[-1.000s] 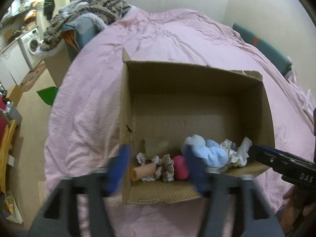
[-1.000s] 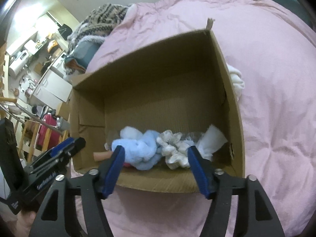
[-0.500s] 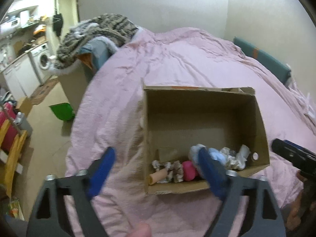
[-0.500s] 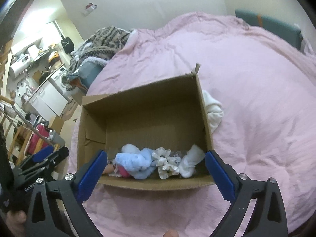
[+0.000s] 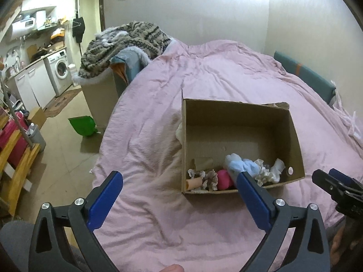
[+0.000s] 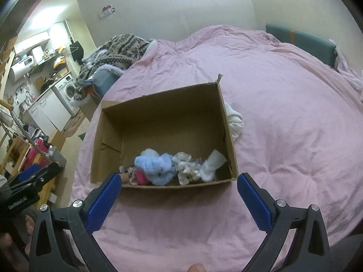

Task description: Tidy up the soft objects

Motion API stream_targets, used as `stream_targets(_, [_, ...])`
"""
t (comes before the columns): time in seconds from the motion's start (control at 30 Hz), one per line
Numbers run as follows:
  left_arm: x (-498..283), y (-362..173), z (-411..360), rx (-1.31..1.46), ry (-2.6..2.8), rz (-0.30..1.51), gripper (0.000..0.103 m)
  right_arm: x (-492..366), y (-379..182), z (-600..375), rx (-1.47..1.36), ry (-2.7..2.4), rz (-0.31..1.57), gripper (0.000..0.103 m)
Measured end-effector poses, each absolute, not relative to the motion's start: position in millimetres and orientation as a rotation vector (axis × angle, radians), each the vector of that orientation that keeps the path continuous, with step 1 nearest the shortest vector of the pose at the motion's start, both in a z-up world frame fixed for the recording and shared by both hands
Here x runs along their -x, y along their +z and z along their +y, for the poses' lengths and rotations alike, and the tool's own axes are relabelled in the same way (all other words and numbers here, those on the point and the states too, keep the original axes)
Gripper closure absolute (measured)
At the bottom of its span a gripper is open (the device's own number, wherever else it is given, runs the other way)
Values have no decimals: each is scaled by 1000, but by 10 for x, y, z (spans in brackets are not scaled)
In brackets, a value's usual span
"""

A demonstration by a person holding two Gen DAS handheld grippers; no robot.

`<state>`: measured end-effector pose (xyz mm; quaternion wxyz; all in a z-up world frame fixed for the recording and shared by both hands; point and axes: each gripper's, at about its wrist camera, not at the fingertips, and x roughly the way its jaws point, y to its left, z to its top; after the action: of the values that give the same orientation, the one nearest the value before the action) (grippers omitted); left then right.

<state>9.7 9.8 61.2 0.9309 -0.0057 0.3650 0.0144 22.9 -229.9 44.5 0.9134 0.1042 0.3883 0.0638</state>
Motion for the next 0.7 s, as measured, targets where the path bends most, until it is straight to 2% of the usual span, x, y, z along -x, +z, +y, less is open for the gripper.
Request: stream_targets(0.7, [-63,406,-3,44,-31,784,1,-214,271,-2132,-116,80,807,0])
